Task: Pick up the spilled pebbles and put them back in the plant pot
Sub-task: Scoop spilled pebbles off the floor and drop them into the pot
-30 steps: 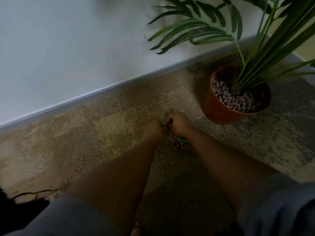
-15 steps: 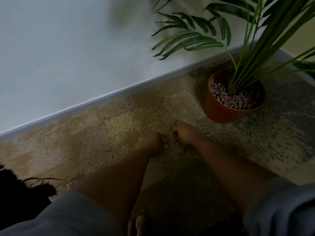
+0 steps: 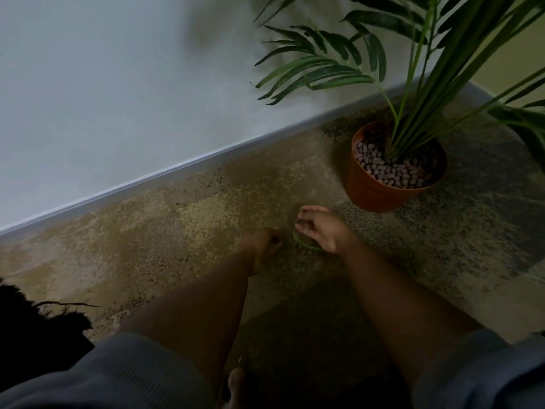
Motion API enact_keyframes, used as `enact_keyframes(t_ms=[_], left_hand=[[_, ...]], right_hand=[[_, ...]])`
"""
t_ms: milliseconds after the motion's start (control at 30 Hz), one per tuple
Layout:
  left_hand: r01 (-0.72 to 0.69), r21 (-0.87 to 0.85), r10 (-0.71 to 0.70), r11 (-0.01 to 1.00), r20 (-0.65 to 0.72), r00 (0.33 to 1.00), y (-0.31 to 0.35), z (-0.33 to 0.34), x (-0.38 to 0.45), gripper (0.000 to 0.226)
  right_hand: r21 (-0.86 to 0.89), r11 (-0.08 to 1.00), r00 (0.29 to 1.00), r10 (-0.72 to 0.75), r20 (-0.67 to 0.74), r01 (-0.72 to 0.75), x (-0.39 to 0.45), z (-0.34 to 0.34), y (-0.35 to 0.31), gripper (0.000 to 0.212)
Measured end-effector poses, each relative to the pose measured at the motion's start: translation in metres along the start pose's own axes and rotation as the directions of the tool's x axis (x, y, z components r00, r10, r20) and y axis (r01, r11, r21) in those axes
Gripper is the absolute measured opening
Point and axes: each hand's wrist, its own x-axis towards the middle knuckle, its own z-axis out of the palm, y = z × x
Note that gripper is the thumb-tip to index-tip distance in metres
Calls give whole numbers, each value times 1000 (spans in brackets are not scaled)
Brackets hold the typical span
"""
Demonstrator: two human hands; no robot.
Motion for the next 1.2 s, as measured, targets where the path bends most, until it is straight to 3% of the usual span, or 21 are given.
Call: enact_keyframes(t_ms=[100,200,400,533,633,733,933,1067,1200], left_hand=[[28,-305,-7,952,70,998,9,15,-6,19],[39,-396,4,918,106,994,25,41,-13,25],[13,-457,69,890,163,984,77,106,-39,29],[-32,-458,146,888,215,966,104,144,-61,29],[-104,-386,208,917,239,948,116,168,-73,26],[-175,-250,244,952,280,929,129,185,-79,31],[-131,-180,191,975,376,907,139,195,-83,36],[-126,-282,237,951,405,883,133,185,-72,42],[-184,-357,300,916,302,905,118,151,-54,43]], right_hand=[[480,873,995,52,82,-85,-9,-10,-6,13],[666,742,996,19,86,-72,-23,-12,-17,18],[687,725,999,-35,-37,51,-43,-14,-63,38],[753,624,978,-122,-171,210,-48,-29,-98,45],[751,588,954,-176,-242,299,-54,-36,-122,33],[738,587,942,-175,-286,333,-53,-43,-138,41],[790,553,964,-150,-218,265,-44,-66,-140,50],[806,536,966,-198,-168,250,-56,-66,-131,48],[722,661,975,-207,-87,204,-67,-54,-108,37]])
